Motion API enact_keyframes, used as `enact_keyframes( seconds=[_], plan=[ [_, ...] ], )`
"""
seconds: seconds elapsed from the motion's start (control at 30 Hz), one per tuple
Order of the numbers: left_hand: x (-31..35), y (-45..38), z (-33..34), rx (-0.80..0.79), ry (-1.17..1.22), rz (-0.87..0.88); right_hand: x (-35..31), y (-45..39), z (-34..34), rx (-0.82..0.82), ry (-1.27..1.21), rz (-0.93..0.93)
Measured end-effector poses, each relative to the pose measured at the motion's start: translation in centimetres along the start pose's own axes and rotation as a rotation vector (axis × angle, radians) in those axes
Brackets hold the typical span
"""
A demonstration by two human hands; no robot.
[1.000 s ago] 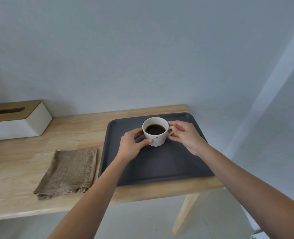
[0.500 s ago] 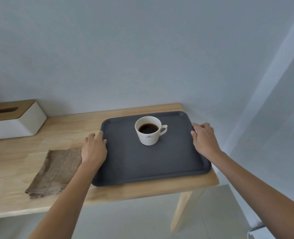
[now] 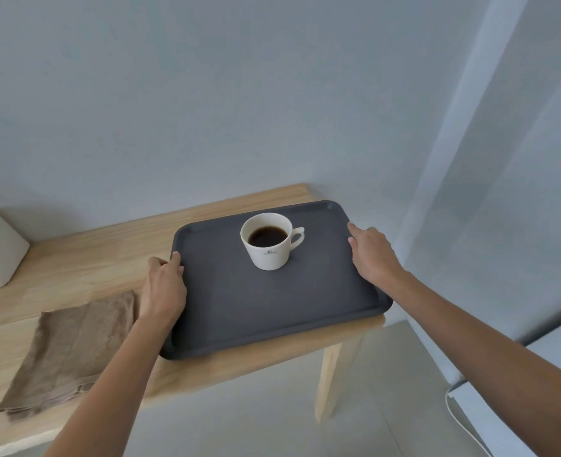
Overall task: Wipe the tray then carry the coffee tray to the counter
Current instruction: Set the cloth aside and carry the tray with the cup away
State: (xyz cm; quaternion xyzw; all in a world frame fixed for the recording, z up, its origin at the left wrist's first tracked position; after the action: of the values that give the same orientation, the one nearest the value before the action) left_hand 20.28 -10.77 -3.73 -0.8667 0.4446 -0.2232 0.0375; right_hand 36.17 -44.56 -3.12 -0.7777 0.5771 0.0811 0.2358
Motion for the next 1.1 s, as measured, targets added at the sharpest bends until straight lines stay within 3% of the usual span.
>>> enact_keyframes(
  seconds=[0.2, 0.5, 0.8, 1.1],
  plan=[
    [6.4, -2.1, 0.8, -0.008, 0.114, 0.155, 4.5, 2.0, -4.4, 0.102, 0.015, 0.121],
    [23.2, -0.7, 5.0, -0.090, 0.221, 0.555, 16.8, 9.4, -13.8, 0.291, 0.114, 0.412],
    [44.1, 11.8, 9.3, -0.220, 0.389, 0.813, 31.8, 21.8, -24.9, 0.450, 0.164, 0.661],
    [60.1, 26.4, 13.5, -0.427, 0.546, 0.914, 44.9, 33.2, -33.7, 0.525, 0.184, 0.891]
  ],
)
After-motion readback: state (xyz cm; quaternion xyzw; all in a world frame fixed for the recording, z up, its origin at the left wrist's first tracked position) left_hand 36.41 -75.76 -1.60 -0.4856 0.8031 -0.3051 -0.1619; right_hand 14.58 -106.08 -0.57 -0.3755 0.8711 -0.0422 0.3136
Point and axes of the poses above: each hand's wrist, its own y-axis away from the middle knuckle, its own z-axis out of the palm, x = y × z, the point moved 5 cm from there along -y, towards the middle knuckle, and after that the axes turned 9 degrees about x, right-handed, at the moved point
